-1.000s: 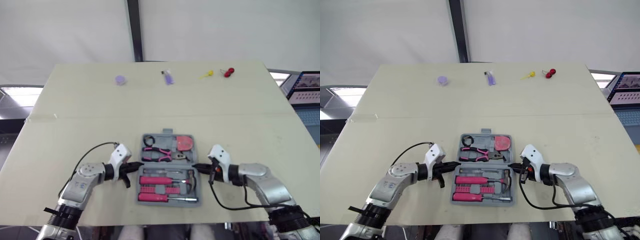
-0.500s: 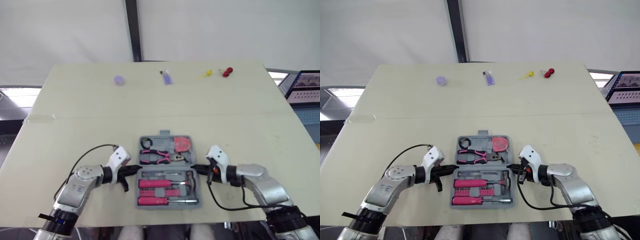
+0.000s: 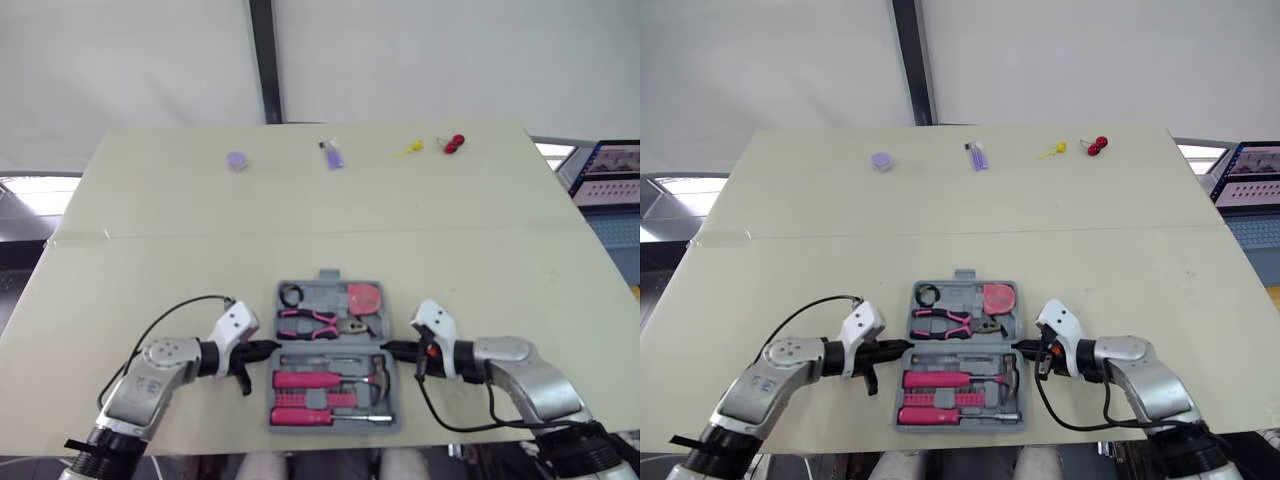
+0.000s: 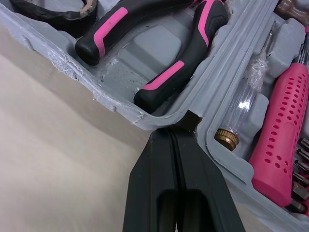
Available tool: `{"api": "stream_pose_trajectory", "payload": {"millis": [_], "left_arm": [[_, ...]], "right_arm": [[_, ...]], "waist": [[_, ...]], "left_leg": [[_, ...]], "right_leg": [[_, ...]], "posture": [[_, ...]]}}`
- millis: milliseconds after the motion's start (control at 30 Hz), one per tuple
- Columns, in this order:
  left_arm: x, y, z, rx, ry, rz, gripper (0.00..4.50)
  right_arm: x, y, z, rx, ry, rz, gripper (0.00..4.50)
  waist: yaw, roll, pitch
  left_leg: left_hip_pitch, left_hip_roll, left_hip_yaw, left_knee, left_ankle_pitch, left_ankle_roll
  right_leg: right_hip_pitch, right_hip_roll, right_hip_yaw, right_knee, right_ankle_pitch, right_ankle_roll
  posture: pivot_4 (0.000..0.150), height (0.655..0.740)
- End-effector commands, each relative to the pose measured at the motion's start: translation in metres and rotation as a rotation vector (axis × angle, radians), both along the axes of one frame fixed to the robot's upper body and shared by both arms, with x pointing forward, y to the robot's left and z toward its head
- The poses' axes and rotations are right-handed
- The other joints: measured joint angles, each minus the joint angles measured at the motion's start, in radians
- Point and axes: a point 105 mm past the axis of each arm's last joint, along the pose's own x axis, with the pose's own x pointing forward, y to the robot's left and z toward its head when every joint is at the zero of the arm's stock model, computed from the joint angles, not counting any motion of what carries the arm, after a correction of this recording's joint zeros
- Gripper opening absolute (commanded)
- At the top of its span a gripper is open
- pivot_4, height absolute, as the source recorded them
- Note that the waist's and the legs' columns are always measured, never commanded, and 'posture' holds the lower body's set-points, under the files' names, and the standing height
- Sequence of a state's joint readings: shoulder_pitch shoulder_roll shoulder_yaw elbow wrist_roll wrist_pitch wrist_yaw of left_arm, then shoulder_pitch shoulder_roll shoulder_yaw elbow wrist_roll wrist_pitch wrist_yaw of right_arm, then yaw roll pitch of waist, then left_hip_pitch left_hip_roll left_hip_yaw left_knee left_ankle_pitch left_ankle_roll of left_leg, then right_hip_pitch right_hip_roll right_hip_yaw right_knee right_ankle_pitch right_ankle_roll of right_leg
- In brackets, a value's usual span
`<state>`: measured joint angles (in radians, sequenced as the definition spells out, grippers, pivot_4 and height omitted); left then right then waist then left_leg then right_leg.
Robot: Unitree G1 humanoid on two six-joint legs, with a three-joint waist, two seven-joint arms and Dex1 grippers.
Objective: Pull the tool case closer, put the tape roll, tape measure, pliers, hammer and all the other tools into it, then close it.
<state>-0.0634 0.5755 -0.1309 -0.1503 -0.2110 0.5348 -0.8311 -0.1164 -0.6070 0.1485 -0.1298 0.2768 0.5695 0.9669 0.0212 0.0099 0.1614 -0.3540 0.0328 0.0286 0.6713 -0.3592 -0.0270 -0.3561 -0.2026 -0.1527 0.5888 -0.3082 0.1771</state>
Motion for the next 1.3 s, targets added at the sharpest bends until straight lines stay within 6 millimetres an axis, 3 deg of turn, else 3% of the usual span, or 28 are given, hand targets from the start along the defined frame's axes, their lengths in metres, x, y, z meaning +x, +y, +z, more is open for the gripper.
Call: {"api": "stream_pose_trajectory", "payload": {"millis": [33,633,1000,1300], "left_arm": [[-0.016,-0.01,-0.002,-0.031,0.047,-0.053,0.0],[-0.029,-0.006,-0.006,-0.011,0.069,-0.042,0.0],[-0.016,-0.005,-0.003,-0.001,0.041,-0.03,0.0],[-0.018,0.001,-0.002,0.001,0.048,-0.01,0.0]], "right_arm": [[-0.007,0.014,0.01,0.058,-0.014,0.063,0.04],[-0.019,0.016,0.006,0.062,0.011,0.07,0.04],[-0.014,0.015,0.007,0.064,-0.004,0.05,0.04],[-0.011,0.006,0.01,0.037,-0.015,0.026,0.04]], "waist": [[0.0,0.0,0.0],[0.001,0.0,0.0],[0.002,0.0,0.0],[0.002,0.0,0.0]], "left_leg": [[0.0,0.0,0.0,0.0,0.0,0.0],[0.0,0.0,0.0,-0.001,0.0,0.0],[0.001,0.0,0.001,0.0,0.0,0.0],[0.001,0.0,0.001,0.0,0.0,0.0]], "right_leg": [[0.0,0.0,0.0,0.0,0.0,0.0],[0.0,0.0,0.001,0.0,0.0,0.0],[0.0,0.0,0.001,0.0,0.0,0.0],[0.0,0.0,0.001,0.0,0.0,0.0]], "posture": [[0.15,0.74],[0.15,0.74],[0.15,0.74],[0.15,0.74]]}}
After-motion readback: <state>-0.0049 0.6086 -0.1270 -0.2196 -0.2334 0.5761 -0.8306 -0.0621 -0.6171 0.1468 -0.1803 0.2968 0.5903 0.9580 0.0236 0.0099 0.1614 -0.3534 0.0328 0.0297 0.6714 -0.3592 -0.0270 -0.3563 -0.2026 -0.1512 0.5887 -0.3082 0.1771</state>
